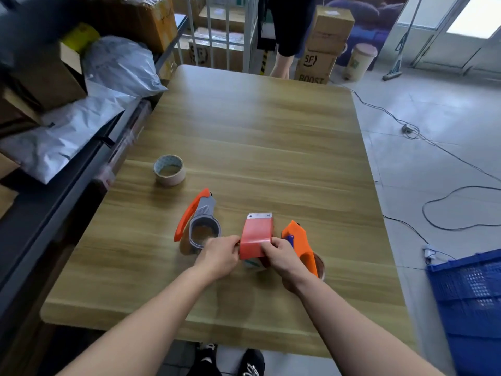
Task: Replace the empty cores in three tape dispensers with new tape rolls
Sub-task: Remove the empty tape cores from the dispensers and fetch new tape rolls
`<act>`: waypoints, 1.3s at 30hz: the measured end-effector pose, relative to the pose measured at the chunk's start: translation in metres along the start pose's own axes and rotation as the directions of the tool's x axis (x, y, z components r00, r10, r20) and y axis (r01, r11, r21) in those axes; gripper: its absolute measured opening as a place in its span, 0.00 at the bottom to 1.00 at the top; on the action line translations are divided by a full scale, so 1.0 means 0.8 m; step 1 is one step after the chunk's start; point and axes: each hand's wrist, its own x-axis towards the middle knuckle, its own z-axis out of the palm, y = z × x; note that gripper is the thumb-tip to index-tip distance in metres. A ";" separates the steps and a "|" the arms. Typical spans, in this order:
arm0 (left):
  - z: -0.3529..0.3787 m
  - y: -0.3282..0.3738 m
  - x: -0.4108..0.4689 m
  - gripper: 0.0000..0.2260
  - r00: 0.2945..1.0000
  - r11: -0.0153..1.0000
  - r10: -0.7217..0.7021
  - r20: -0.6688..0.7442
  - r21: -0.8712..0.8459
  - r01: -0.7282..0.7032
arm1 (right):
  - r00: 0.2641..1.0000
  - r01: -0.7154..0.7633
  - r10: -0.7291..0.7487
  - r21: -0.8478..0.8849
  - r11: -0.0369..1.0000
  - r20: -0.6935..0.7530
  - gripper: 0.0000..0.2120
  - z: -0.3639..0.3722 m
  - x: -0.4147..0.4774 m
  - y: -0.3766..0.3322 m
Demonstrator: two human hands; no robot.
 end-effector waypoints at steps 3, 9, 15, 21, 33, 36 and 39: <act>-0.017 0.004 0.005 0.10 0.992 0.900 -0.072 0.108 -0.422 0.111 | 0.994 -0.103 0.108 0.252 0.962 -0.008 0.12 -0.002 0.001 -0.009; -0.055 0.007 0.019 0.08 0.985 0.721 -0.052 0.164 -0.676 0.150 | 0.983 -0.184 0.159 0.556 0.811 0.094 0.08 0.000 0.007 -0.031; -0.093 0.023 0.029 0.08 0.995 0.710 0.010 0.101 -0.702 0.064 | 0.975 -0.223 0.152 0.682 0.697 0.164 0.15 -0.003 0.016 -0.064; -0.122 0.022 0.032 0.09 0.998 0.823 0.064 -0.013 -0.565 -0.060 | 0.981 -0.190 0.133 0.789 0.585 0.138 0.20 0.019 0.018 -0.097; -0.169 0.002 0.018 0.09 0.940 0.835 0.105 -0.324 -0.485 -0.260 | 0.978 -0.171 -0.001 0.813 0.556 0.206 0.30 0.055 0.023 -0.162; -0.179 -0.010 0.018 0.09 0.942 0.840 0.113 -0.317 -0.476 -0.261 | 0.973 -0.193 0.007 0.789 0.583 0.233 0.40 0.062 0.022 -0.168; -0.191 -0.021 0.021 0.09 0.952 0.808 0.080 -0.294 -0.540 -0.235 | 0.964 -0.206 -0.008 0.763 0.612 0.267 0.46 0.067 0.018 -0.175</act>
